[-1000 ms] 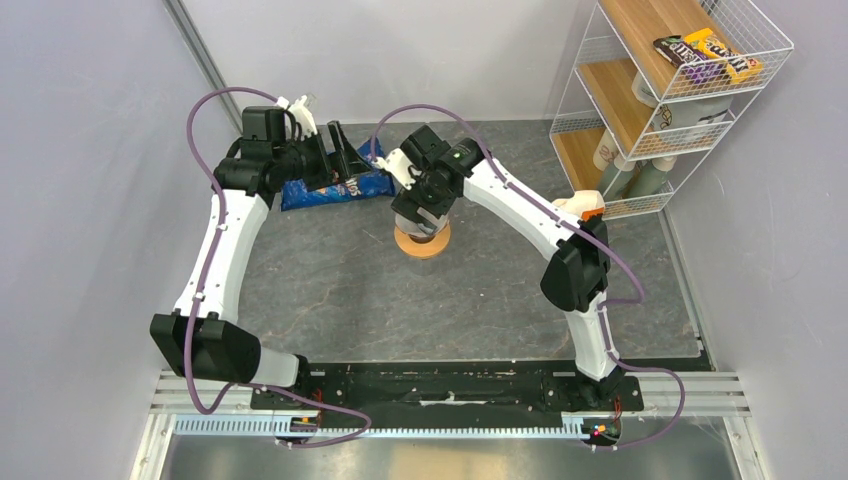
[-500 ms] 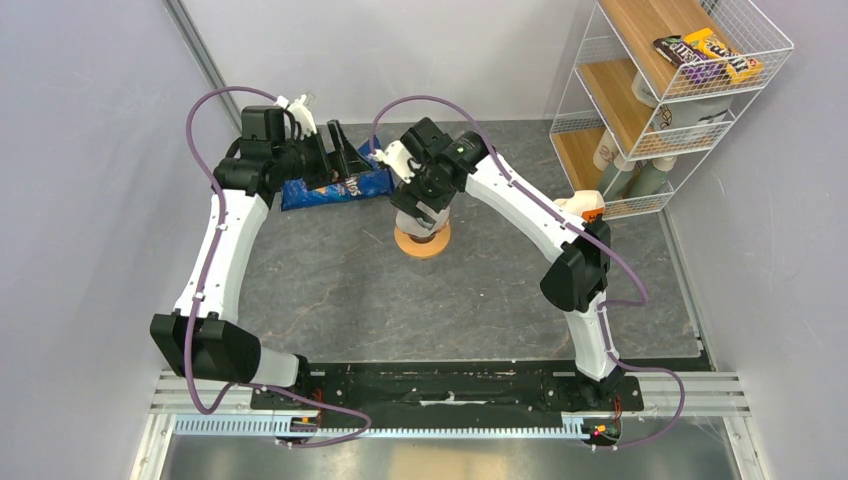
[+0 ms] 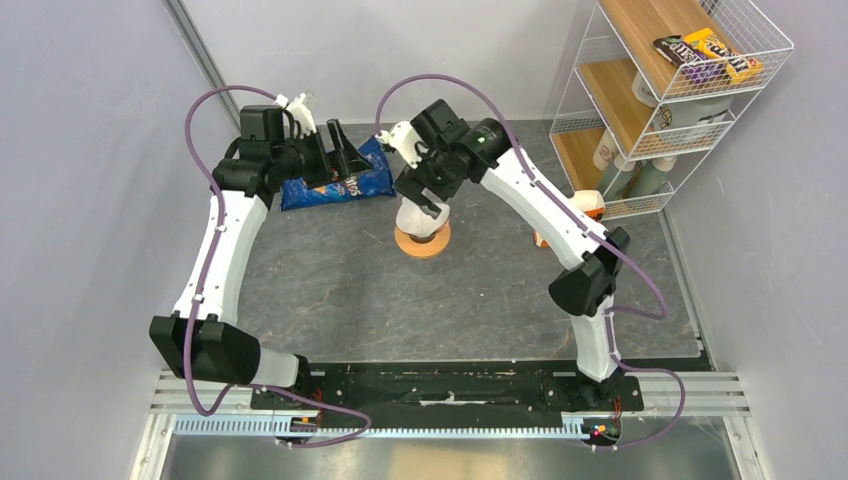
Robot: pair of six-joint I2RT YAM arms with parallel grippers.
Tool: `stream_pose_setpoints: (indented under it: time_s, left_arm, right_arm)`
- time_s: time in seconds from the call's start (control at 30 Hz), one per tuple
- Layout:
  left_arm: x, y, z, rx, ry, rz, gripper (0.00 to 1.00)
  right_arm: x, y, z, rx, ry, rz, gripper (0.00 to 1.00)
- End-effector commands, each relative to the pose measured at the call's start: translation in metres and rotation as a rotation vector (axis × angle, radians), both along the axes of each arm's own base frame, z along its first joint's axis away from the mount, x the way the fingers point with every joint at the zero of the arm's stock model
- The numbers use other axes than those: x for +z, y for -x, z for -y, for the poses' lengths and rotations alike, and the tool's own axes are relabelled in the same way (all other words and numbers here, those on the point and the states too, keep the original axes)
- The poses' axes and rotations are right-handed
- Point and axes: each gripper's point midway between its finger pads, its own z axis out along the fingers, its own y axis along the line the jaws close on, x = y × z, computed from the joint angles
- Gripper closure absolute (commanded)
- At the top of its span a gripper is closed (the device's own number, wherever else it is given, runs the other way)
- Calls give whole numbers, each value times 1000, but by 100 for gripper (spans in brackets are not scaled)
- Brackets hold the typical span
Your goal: Place the coffee filter in the dripper
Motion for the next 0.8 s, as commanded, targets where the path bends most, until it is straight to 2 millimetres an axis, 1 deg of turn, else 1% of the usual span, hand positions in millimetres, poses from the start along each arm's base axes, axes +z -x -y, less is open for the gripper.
stream_pose_setpoints:
  time_s: [0.0, 0.07, 0.13, 0.2, 0.23, 0.3, 0.33, 0.4, 0.47, 0.53, 0.67, 0.77]
  left_arm:
    - [17, 7, -3, 7, 9, 48, 9]
    - [17, 8, -3, 13, 17, 35, 9]
    - [19, 9, -2, 14, 25, 32, 9]
    - [21, 10, -2, 18, 31, 33, 9]
    - [21, 10, -3, 20, 33, 31, 9]
    - [23, 10, -2, 23, 37, 33, 9]
    - [23, 10, -3, 26, 37, 33, 9]
    - [24, 11, -3, 29, 36, 37, 9]
    - [24, 12, -4, 33, 37, 35, 9]
    - [23, 12, -4, 34, 39, 30, 9]
    - [20, 14, -5, 37, 38, 20, 9]
    - [19, 16, -5, 35, 36, 20, 9]
  right_arm:
    - [81, 22, 16, 27, -171, 95, 3]
    - [97, 34, 10, 83, -243, 96, 6]
    - [104, 48, 1, 147, -308, 65, 14]
    - [103, 62, -8, 211, -347, 12, 33]
    - [100, 68, -13, 238, -365, -17, 48]
    - [90, 72, -19, 257, -356, -58, 70]
    - [83, 74, -20, 263, -342, -82, 77]
    - [64, 72, -23, 263, -297, -123, 88]
    - [49, 66, -24, 245, -263, -144, 92]
    - [36, 58, -28, 226, -243, -146, 93]
    - [23, 43, -34, 195, -231, -111, 93]
    - [4, 35, -33, 178, -187, -110, 94]
